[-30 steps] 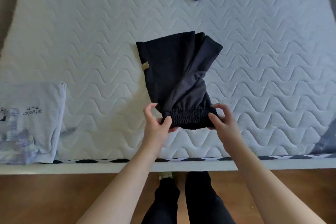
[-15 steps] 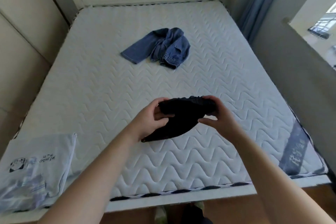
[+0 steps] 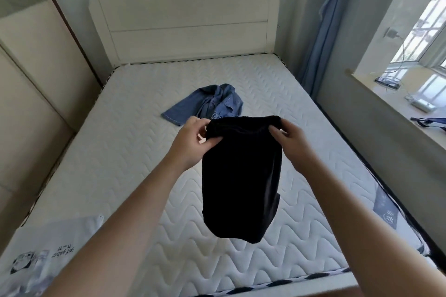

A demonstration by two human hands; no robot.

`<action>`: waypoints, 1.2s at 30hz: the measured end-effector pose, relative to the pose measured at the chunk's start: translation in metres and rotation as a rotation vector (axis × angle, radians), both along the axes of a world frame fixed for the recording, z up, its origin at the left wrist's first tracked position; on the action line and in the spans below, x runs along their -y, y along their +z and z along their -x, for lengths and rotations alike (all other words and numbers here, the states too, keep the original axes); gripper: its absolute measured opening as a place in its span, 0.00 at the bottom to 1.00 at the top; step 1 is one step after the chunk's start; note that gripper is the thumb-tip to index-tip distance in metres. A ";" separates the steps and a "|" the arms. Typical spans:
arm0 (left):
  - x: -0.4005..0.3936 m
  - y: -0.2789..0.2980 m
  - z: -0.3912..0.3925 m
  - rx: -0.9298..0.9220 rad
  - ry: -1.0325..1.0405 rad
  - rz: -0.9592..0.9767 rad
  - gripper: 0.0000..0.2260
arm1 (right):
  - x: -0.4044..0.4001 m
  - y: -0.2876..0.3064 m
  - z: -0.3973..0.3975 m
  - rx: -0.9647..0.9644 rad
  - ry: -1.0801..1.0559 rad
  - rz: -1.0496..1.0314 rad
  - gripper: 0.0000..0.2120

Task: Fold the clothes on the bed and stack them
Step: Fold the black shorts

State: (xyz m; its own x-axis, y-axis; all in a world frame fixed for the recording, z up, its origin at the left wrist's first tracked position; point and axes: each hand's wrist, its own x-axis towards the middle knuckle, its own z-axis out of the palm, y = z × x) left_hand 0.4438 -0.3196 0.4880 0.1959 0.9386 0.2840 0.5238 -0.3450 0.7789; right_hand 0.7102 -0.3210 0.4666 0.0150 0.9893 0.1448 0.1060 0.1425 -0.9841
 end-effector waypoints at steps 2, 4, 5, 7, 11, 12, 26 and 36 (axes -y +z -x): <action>0.005 0.012 0.000 0.108 -0.084 0.071 0.08 | -0.003 0.011 0.000 0.008 -0.026 0.007 0.07; 0.010 0.024 0.000 0.133 -0.139 0.133 0.07 | -0.004 0.023 0.002 0.001 -0.040 0.005 0.08; 0.011 0.028 0.001 0.116 -0.147 0.141 0.07 | -0.005 0.027 0.004 -0.008 -0.047 0.000 0.08; 0.010 0.034 0.000 0.093 -0.143 0.135 0.08 | -0.008 0.032 0.008 -0.035 -0.060 -0.006 0.07; 0.010 0.039 0.006 0.039 -0.164 0.220 0.23 | -0.006 0.033 0.017 -0.005 -0.071 -0.007 0.07; 0.010 0.040 0.009 0.006 -0.193 0.274 0.29 | -0.006 0.033 0.020 0.017 -0.071 -0.011 0.06; -0.016 0.058 -0.028 -0.518 -0.198 0.160 0.36 | -0.009 0.037 0.051 0.130 -0.012 -0.116 0.09; -0.058 0.071 -0.077 -0.675 -0.260 0.109 0.18 | -0.031 -0.019 -0.027 -0.094 -0.043 0.110 0.06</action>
